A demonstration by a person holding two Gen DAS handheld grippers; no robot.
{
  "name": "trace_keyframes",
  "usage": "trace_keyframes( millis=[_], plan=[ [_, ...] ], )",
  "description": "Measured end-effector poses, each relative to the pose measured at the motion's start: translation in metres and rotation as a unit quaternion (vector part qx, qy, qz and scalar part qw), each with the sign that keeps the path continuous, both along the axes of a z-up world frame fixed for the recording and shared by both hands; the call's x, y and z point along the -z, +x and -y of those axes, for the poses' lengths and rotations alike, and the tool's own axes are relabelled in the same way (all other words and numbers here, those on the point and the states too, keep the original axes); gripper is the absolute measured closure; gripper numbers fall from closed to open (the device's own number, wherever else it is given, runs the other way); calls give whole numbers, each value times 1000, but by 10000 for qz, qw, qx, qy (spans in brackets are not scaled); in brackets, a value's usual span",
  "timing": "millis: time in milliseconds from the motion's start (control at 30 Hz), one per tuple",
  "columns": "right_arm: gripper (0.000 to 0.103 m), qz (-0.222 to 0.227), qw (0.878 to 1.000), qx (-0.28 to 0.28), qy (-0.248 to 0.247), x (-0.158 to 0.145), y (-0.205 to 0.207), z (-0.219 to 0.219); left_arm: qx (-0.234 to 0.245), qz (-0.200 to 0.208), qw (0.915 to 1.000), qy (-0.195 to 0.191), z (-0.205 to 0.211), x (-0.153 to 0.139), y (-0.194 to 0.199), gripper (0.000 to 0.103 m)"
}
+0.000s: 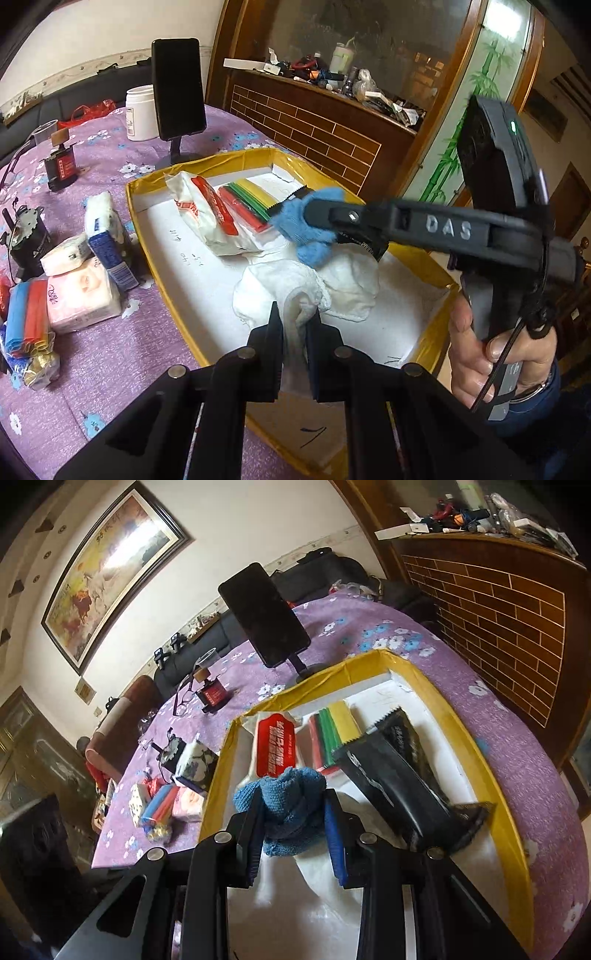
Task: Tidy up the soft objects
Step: 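Lower the blue cloth into the tray and open right tool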
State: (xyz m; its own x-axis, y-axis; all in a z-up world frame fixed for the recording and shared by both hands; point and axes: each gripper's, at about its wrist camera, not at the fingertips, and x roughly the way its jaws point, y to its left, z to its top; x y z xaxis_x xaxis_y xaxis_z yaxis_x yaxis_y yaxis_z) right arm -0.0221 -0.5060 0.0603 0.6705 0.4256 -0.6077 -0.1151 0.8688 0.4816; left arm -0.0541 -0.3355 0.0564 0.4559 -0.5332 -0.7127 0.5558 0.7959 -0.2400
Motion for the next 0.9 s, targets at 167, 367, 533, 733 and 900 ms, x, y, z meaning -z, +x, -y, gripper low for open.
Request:
trace_keyframes(
  millis=[167,367,533,733,900],
  plan=[
    [70,-117,9999,6,-8,4,10,-4,12,21,9999,133,5,6,1,93],
    [70,-302,9995,34,-88,10,20,-7,-4,69,9997,245,10,9,3,93],
    [67,-429,9988,28,-248,13,22,-10,-38,117,9993,364,13,11,7,93],
    [65,-443,9983,-21,-380,14,23,-14,-39,284,9981,553,18,12,5,92],
    [63,-420,9982,-15,-439,13,22,-14,-34,506,9961,726,23,11,1,88]
  ],
)
